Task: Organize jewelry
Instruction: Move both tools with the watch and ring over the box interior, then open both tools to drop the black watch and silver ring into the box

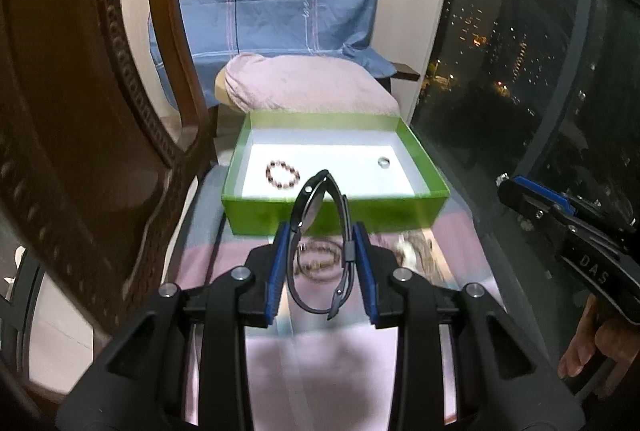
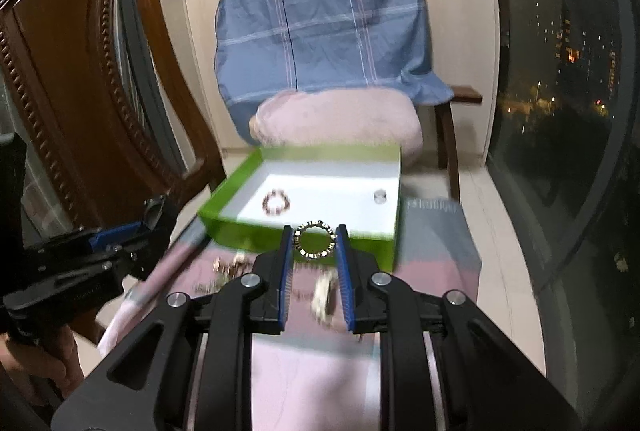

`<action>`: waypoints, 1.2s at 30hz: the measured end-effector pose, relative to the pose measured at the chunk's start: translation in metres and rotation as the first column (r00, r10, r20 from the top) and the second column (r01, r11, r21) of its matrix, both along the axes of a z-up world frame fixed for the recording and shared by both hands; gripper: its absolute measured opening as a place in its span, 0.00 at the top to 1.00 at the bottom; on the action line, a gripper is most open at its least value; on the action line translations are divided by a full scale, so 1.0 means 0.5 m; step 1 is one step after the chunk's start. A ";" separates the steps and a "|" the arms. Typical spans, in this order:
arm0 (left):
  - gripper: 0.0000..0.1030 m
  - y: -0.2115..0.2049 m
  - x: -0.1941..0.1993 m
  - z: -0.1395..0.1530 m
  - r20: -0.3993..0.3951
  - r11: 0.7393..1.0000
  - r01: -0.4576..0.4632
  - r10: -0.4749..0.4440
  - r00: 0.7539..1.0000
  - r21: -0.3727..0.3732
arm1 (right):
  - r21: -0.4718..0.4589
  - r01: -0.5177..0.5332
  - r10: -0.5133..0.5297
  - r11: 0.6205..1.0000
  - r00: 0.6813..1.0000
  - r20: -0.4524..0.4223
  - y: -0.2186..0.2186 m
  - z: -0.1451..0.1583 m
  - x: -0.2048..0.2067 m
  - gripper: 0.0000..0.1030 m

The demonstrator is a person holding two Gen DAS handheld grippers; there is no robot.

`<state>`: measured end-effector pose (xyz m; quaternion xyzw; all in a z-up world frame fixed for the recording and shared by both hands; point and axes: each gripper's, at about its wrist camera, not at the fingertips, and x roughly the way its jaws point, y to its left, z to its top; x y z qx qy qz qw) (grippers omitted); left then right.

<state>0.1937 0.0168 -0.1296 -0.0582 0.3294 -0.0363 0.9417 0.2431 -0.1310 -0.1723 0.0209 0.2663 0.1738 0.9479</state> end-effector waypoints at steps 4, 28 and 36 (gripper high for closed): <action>0.69 0.001 0.063 0.023 0.019 1.000 -0.012 0.012 1.000 0.005 | 0.053 0.015 -0.014 0.998 1.000 -0.015 -0.003 0.016 0.072 0.80; 0.68 0.038 0.461 -0.103 -0.155 1.000 -0.025 0.024 0.988 -0.007 | -0.027 0.001 -0.004 1.000 0.993 -0.120 0.101 -0.042 0.428 0.80; 0.67 0.035 0.493 -0.121 -0.171 1.000 -0.021 0.019 0.985 -0.011 | -0.019 0.007 -0.010 1.000 0.990 -0.139 0.099 -0.059 0.446 0.80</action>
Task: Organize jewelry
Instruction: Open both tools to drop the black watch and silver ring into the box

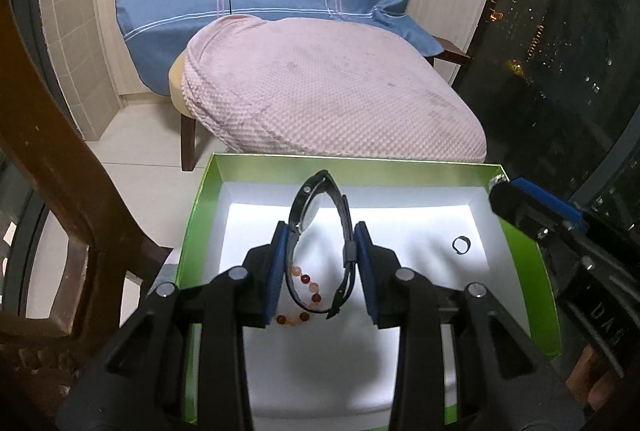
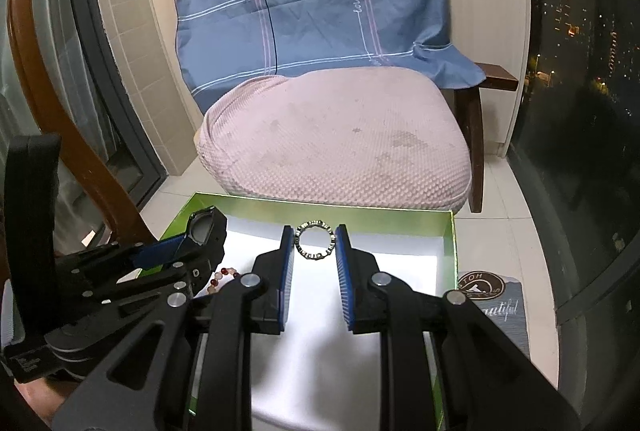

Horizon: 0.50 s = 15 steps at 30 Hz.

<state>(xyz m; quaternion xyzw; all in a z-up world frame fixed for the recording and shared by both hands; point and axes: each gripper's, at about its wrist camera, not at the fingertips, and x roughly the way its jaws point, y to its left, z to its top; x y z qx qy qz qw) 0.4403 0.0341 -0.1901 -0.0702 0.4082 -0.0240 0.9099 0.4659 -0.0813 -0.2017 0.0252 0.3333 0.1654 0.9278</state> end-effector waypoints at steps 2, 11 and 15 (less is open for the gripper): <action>0.67 -0.001 0.002 0.002 0.003 1.000 -0.001 0.001 1.000 -0.006 | -0.002 -0.001 0.001 1.000 1.000 -0.003 0.003 -0.002 0.003 0.80; 0.27 0.010 -0.015 0.018 0.070 0.996 -0.084 0.082 0.994 0.022 | -0.014 0.042 -0.042 0.999 0.999 0.016 -0.004 0.002 -0.006 0.27; 0.26 0.043 -0.051 0.085 0.116 0.994 -0.110 0.109 0.987 -0.003 | 0.040 0.076 -0.078 0.996 0.996 0.052 -0.044 0.054 -0.033 0.27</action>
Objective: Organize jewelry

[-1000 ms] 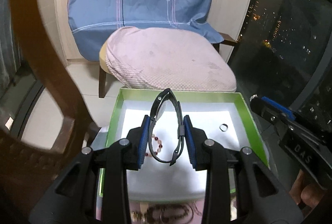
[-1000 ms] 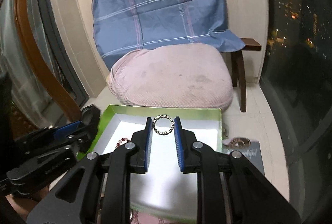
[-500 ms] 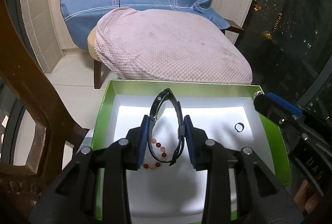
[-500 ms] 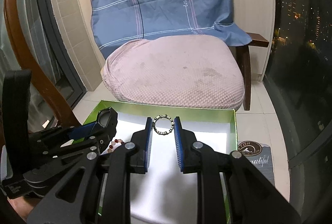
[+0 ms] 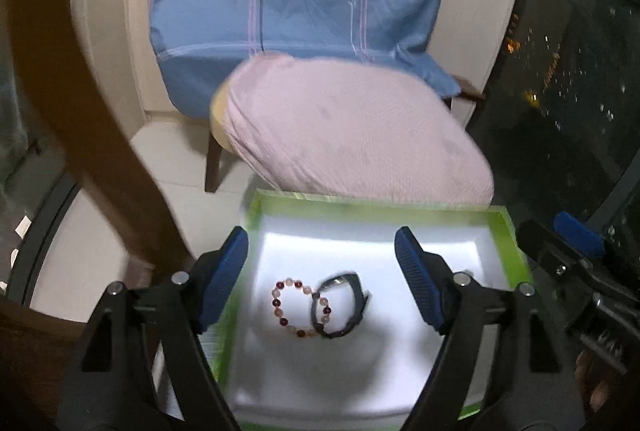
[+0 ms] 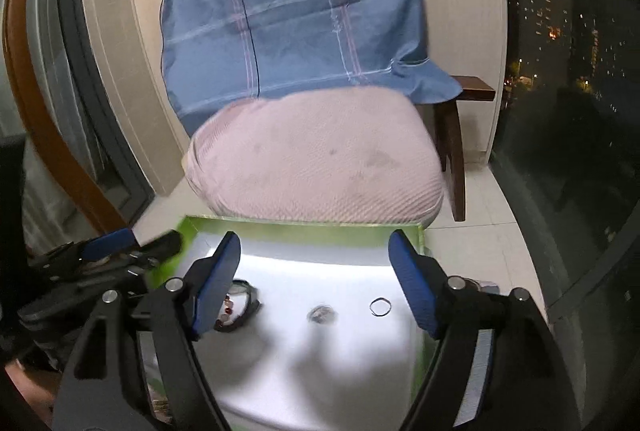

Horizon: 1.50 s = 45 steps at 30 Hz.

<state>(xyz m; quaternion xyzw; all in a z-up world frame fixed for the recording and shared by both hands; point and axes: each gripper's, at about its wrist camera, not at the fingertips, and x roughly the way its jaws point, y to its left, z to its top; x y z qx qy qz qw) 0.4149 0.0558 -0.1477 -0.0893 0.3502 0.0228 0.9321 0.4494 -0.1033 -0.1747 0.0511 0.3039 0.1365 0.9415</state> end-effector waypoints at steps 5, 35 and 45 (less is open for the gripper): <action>0.13 0.016 -0.124 0.152 0.139 1.000 -0.008 0.009 0.990 -0.007 | 0.086 0.010 -0.017 0.996 0.997 0.079 -0.065 0.109 -0.084 0.21; 0.04 -0.101 -0.582 -0.022 0.032 0.987 0.104 -0.109 0.994 0.119 | -0.050 -0.023 0.027 0.998 0.995 0.093 -0.114 -0.062 -0.566 0.09; 0.04 -0.090 -0.571 -0.033 0.003 0.988 0.110 -0.111 0.994 0.110 | -0.049 -0.030 0.034 0.998 0.996 0.084 -0.107 -0.068 -0.563 0.09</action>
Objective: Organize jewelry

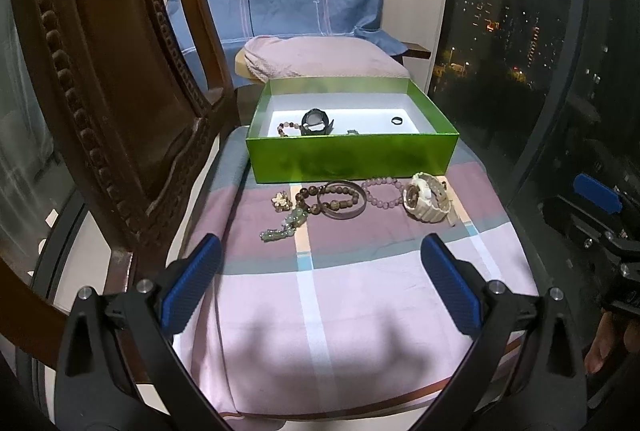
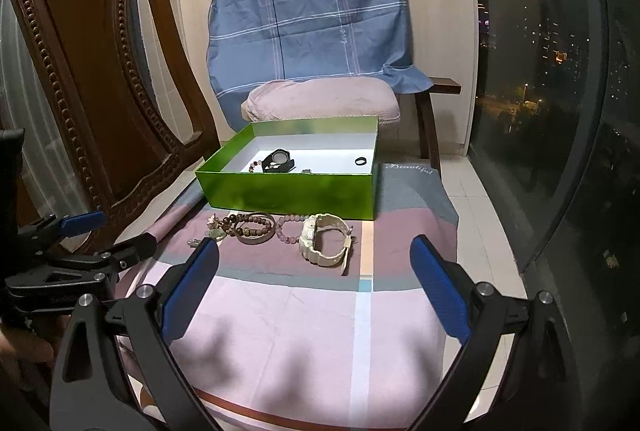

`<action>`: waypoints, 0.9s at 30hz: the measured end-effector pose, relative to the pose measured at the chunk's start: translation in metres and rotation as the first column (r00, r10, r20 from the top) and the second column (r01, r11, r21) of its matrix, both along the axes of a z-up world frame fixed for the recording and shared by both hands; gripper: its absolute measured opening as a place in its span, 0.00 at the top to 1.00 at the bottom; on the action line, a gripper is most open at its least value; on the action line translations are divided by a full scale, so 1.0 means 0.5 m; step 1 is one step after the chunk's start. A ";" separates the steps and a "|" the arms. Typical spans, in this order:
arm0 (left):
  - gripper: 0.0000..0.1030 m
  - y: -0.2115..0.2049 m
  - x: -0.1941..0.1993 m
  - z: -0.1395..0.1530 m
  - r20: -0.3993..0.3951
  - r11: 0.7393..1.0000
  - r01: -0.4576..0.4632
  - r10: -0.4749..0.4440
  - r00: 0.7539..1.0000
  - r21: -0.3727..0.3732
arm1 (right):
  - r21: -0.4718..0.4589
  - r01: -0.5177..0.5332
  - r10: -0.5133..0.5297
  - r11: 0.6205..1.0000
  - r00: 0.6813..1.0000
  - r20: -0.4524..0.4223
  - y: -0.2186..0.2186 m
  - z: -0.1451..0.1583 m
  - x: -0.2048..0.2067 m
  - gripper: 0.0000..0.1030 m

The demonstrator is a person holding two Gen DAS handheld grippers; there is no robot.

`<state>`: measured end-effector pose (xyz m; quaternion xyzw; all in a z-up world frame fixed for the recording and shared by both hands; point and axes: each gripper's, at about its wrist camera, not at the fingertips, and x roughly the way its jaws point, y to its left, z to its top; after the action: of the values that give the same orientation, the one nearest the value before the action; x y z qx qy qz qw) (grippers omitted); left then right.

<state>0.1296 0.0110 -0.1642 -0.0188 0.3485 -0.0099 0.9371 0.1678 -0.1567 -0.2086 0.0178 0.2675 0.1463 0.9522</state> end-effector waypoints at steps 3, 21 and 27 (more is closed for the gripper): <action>0.04 0.001 0.000 -0.001 0.001 1.000 0.001 -0.001 1.000 -0.002 | 0.001 0.001 -0.001 1.000 1.000 -0.003 0.001 -0.001 0.003 0.09; 0.04 -0.005 0.002 -0.007 -0.010 1.000 0.005 -0.005 1.000 -0.001 | -0.005 0.001 -0.001 1.000 1.000 -0.004 -0.002 -0.006 0.001 0.09; 0.04 -0.007 0.005 -0.010 -0.015 1.000 0.006 -0.006 1.000 -0.003 | -0.012 0.002 -0.003 1.000 1.000 -0.015 0.005 -0.012 0.005 0.09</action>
<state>0.1320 0.0076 -0.1691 -0.0191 0.3556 -0.0130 0.9344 0.1704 -0.1541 -0.2145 0.0133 0.2753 0.1434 0.9505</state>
